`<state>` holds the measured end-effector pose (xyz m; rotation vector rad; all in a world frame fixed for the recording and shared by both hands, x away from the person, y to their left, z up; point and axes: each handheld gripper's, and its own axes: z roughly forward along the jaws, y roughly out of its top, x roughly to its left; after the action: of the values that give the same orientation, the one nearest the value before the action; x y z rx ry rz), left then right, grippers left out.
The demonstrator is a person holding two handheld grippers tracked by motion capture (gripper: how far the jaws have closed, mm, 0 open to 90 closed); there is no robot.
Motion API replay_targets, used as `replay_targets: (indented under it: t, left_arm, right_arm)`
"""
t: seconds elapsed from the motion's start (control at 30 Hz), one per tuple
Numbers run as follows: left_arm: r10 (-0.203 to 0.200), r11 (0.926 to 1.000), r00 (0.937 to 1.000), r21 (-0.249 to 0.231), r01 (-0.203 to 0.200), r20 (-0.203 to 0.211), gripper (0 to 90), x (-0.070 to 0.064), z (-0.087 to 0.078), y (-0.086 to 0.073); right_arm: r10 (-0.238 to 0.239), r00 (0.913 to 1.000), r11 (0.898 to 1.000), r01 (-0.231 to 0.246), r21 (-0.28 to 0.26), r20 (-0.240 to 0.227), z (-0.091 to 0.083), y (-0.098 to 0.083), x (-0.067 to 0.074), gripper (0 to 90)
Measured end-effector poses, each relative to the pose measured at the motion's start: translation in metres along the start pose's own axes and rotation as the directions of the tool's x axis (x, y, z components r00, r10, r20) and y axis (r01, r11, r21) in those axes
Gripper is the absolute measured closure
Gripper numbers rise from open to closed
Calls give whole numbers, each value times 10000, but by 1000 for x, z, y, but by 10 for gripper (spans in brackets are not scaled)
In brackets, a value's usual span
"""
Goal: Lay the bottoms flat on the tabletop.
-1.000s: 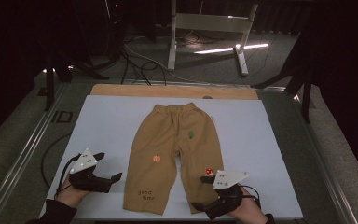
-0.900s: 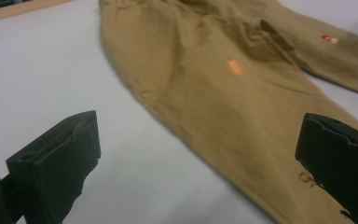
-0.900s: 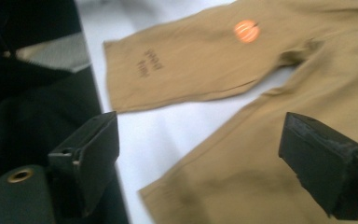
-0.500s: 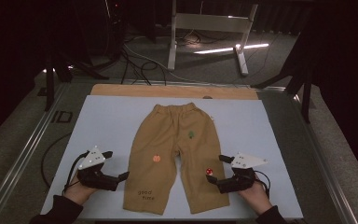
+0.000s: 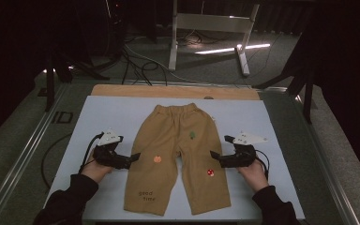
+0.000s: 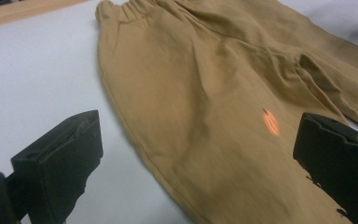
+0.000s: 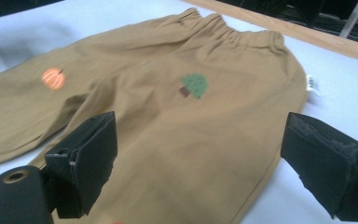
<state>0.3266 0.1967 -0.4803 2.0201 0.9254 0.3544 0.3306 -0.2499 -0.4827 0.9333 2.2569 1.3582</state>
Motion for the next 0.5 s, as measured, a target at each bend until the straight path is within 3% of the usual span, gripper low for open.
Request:
replay_targets:
  t: [0.5]
  left_arm:
    - [-401,9967,9955,673,460,-863,20,34,39,29]
  right_arm:
    - [528,9959,9973,-563,467,731,49,15,-36,130]
